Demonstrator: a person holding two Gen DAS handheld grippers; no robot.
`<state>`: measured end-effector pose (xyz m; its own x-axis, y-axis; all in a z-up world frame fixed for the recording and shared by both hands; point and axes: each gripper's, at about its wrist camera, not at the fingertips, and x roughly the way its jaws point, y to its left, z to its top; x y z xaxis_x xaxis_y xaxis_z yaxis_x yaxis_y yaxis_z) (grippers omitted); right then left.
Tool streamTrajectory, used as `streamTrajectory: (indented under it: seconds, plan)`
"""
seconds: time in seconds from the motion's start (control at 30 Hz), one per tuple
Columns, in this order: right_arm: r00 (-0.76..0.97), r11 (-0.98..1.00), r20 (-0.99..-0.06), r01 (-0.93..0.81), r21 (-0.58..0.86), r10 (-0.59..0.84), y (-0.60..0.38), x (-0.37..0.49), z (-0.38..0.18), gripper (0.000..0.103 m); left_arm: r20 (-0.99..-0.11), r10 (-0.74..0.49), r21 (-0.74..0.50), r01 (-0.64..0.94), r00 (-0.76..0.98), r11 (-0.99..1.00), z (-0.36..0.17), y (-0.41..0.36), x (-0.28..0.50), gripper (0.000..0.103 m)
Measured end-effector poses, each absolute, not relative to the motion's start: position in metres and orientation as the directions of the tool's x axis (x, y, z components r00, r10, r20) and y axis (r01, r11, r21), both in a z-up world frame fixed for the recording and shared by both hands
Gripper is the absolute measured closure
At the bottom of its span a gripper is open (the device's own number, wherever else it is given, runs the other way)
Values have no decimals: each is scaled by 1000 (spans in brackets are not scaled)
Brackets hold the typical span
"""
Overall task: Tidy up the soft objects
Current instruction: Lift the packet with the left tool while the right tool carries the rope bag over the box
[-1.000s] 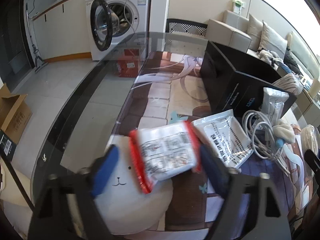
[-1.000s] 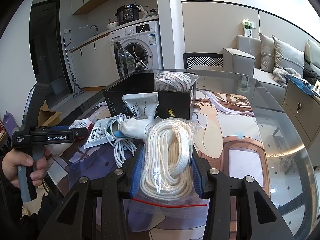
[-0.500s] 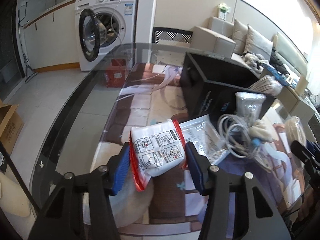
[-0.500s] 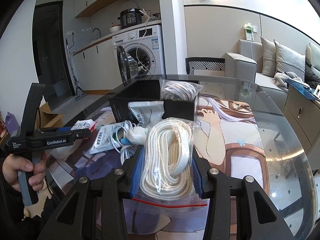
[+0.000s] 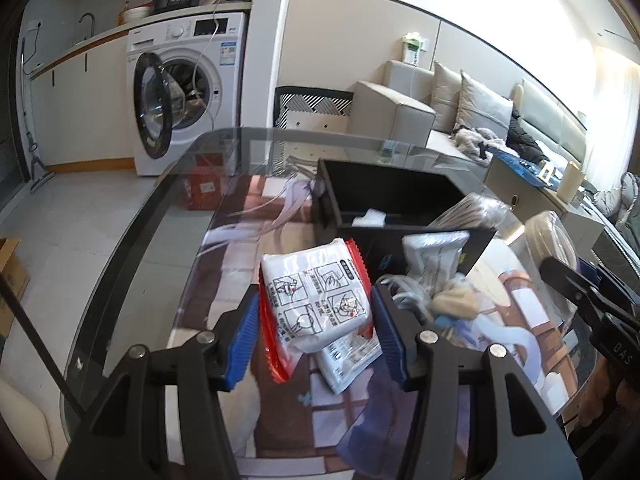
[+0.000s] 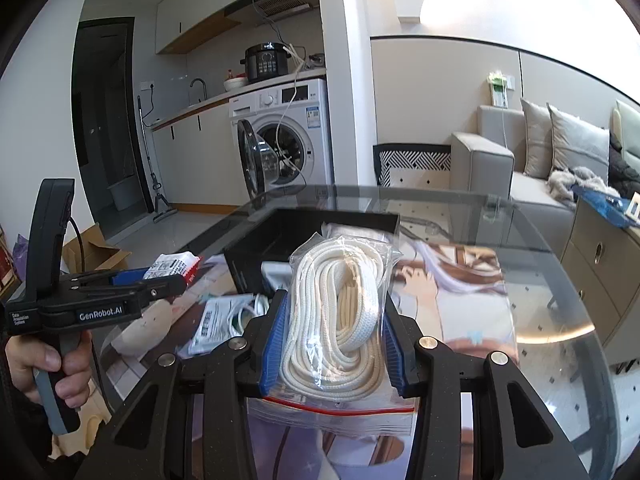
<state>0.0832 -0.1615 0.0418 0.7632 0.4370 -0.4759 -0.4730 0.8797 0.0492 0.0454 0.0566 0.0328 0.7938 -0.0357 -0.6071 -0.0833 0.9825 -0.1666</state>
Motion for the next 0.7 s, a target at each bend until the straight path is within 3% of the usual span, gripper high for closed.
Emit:
streamTrajectory:
  seconds: [0.7]
  plan:
    - [787, 883, -418, -459, 94, 454, -138, 143, 82, 60, -526, -98, -185, -2, 845, 983, 72, 30, 99, 49]
